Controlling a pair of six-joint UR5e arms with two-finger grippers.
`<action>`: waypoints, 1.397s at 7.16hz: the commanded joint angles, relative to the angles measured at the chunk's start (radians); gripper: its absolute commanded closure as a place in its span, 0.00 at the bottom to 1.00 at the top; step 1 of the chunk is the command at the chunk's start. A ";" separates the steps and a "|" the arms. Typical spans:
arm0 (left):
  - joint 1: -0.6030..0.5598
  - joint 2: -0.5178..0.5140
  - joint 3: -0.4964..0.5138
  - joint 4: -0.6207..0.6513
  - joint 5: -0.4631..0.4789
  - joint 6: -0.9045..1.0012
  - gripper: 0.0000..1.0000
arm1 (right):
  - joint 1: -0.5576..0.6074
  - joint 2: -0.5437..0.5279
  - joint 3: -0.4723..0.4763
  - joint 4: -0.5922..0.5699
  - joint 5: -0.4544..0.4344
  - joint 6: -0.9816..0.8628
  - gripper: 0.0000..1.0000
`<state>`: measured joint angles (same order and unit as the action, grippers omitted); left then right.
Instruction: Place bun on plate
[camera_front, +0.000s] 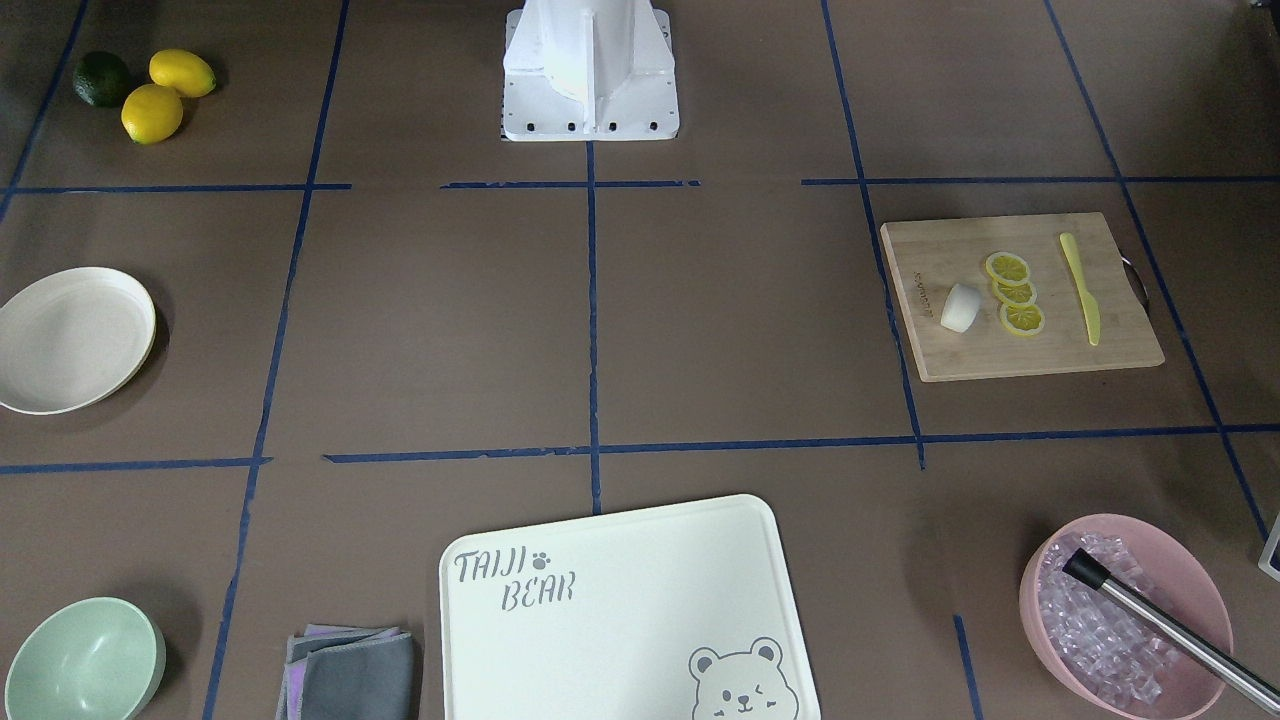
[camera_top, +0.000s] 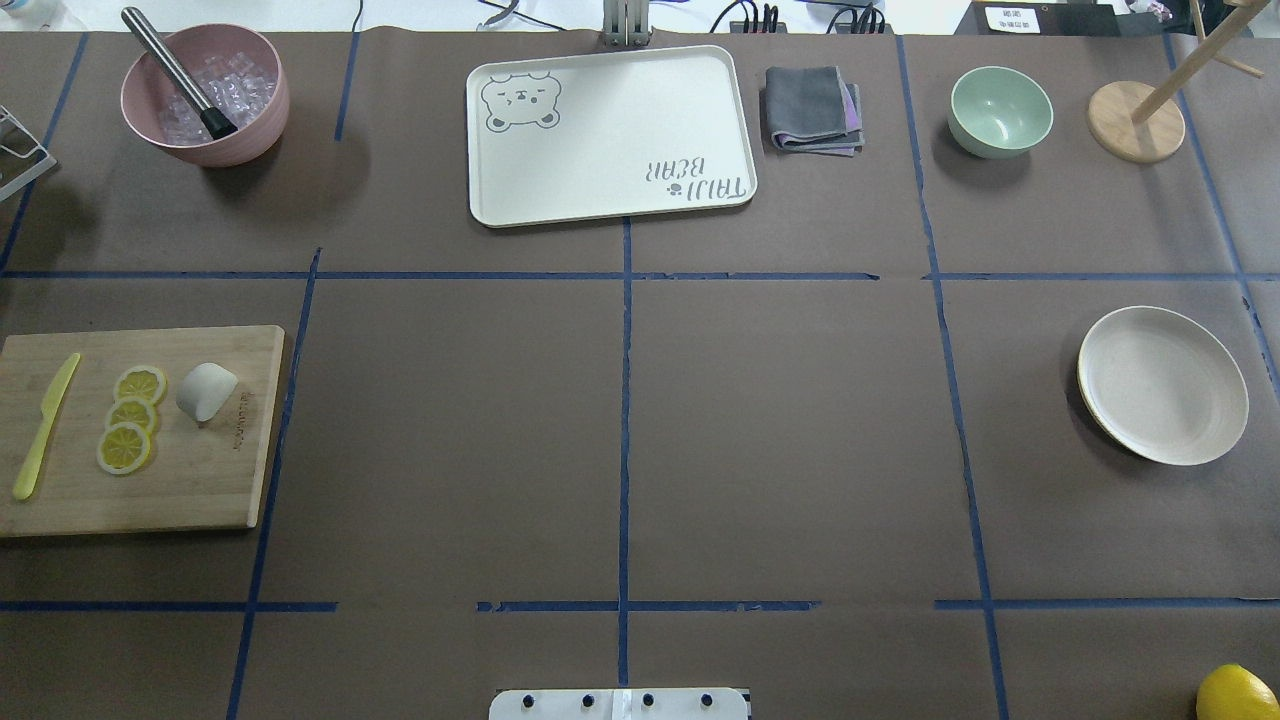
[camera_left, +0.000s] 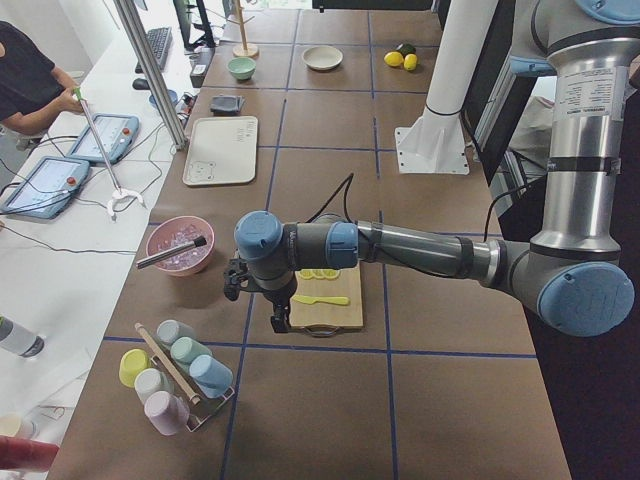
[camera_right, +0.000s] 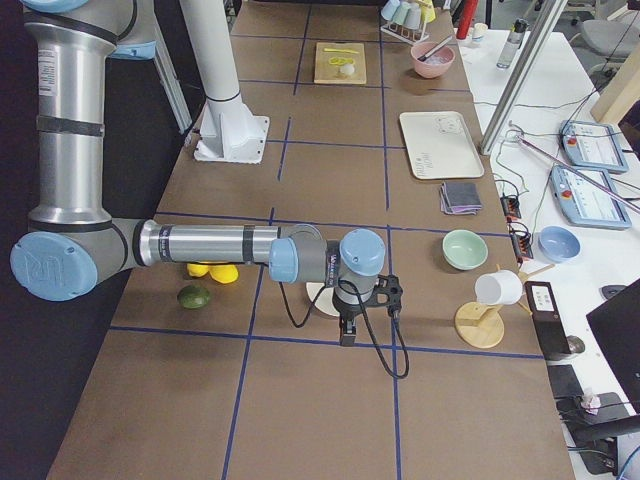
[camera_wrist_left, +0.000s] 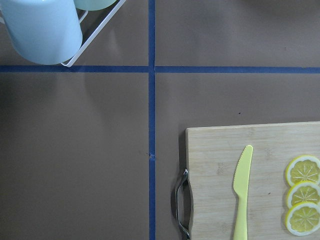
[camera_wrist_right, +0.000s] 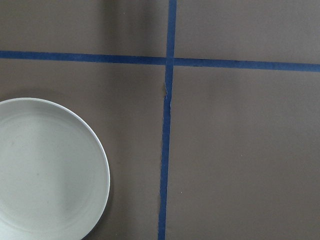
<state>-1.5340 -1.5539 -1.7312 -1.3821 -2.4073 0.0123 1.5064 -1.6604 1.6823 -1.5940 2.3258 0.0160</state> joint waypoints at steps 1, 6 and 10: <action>0.000 0.000 0.007 0.000 0.004 -0.005 0.00 | 0.000 -0.002 -0.001 0.000 0.003 0.005 0.00; 0.000 0.002 -0.002 0.000 0.010 -0.008 0.00 | 0.000 -0.002 0.000 0.000 0.003 0.004 0.00; 0.002 0.002 0.005 -0.003 -0.006 -0.009 0.00 | 0.000 -0.001 -0.006 0.002 0.006 0.001 0.00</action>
<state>-1.5326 -1.5530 -1.7303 -1.3848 -2.4103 0.0036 1.5064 -1.6613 1.6768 -1.5925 2.3314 0.0178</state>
